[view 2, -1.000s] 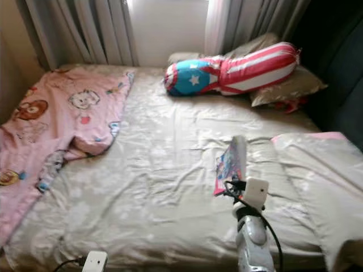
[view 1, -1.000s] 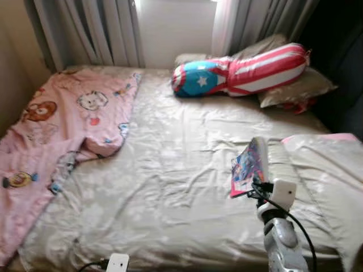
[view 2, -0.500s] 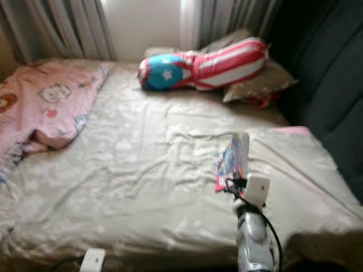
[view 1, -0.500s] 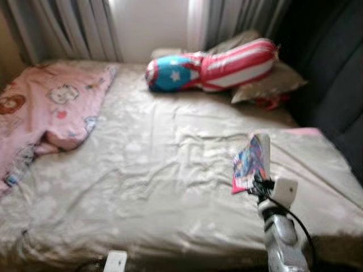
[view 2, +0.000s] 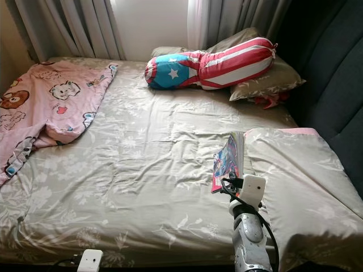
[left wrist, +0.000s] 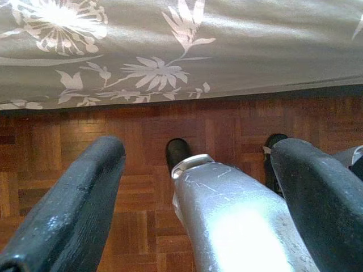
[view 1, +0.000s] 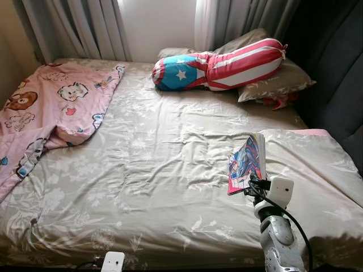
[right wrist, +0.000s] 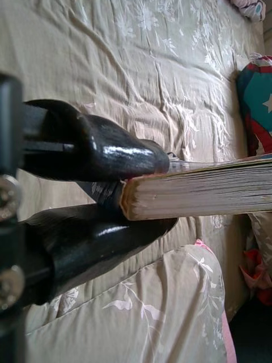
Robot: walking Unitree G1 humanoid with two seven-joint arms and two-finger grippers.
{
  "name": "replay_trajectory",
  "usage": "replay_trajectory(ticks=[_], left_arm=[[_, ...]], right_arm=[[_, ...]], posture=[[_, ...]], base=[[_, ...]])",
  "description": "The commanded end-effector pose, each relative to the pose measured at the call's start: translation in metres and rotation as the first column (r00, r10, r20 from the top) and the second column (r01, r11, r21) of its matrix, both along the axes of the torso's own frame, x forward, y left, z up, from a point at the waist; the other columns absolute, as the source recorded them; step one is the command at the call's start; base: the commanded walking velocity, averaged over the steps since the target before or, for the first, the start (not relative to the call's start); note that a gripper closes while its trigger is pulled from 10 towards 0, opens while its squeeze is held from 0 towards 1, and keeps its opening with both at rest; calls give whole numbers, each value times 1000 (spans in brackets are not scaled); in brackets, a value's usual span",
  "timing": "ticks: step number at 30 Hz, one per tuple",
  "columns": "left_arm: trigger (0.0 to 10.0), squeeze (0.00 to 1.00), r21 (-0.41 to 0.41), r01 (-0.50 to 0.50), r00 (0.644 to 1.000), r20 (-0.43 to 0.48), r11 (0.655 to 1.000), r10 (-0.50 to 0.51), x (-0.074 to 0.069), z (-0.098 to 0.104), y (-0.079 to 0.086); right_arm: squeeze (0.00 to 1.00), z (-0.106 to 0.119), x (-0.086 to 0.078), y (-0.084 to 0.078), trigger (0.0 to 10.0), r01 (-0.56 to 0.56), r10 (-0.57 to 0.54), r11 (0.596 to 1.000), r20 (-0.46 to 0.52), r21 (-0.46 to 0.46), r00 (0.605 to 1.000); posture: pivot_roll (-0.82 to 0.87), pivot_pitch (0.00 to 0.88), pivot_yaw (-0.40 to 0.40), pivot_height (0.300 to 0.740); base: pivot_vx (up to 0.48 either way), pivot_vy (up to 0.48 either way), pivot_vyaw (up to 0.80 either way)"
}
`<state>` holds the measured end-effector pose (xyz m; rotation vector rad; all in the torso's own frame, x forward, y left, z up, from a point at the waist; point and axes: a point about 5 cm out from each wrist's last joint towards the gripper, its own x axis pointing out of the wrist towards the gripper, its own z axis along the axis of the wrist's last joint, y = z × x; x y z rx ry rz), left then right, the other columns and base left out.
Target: Clean up the room
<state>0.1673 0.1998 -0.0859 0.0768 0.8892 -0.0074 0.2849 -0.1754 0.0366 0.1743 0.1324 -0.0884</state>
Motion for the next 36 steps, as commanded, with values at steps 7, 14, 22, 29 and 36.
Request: replay_trajectory(ticks=[7, 14, 22, 29, 36], left_arm=[[10000, 0, -4, 4, 1000, -18, 1000, -4, -4, -2, -2], [10000, 0, -4, 3, 1000, -2, 1000, -3, -2, -1, -3], [10000, 0, -16, 0, 999, 37, 1000, 0, 5, 2, -6], [10000, 0, -31, 4, 990, 139, 1000, 0, 21, 12, -7], [10000, 0, -65, 10, 824, 566, 998, 28, 78, 68, -10]], right_arm=[[0, 6, 5, -1, 10000, 1, -1, 1000, 28, -15, 1000], [0, 6, 6, 0, 10000, -4, 4, 1000, 27, -14, 1000], [0, 4, 5, 3, 10000, -27, 27, 1000, 18, -8, 999], [0, 3, 3, 9, 10000, -73, 73, 997, 19, 14, 997], [0, 3, -8, 22, 10000, -200, 193, 973, 63, 118, 979]], posture=[[-78, 57, -87, 740], [-78, 52, -88, 740], [-80, 39, -87, 740], [-85, 35, -84, 740], [-82, 34, -76, 740]], base=[[318, 0, 0], [275, 0, 0], [0, 0, 0], [0, 0, 0], [0, 0, 0]])
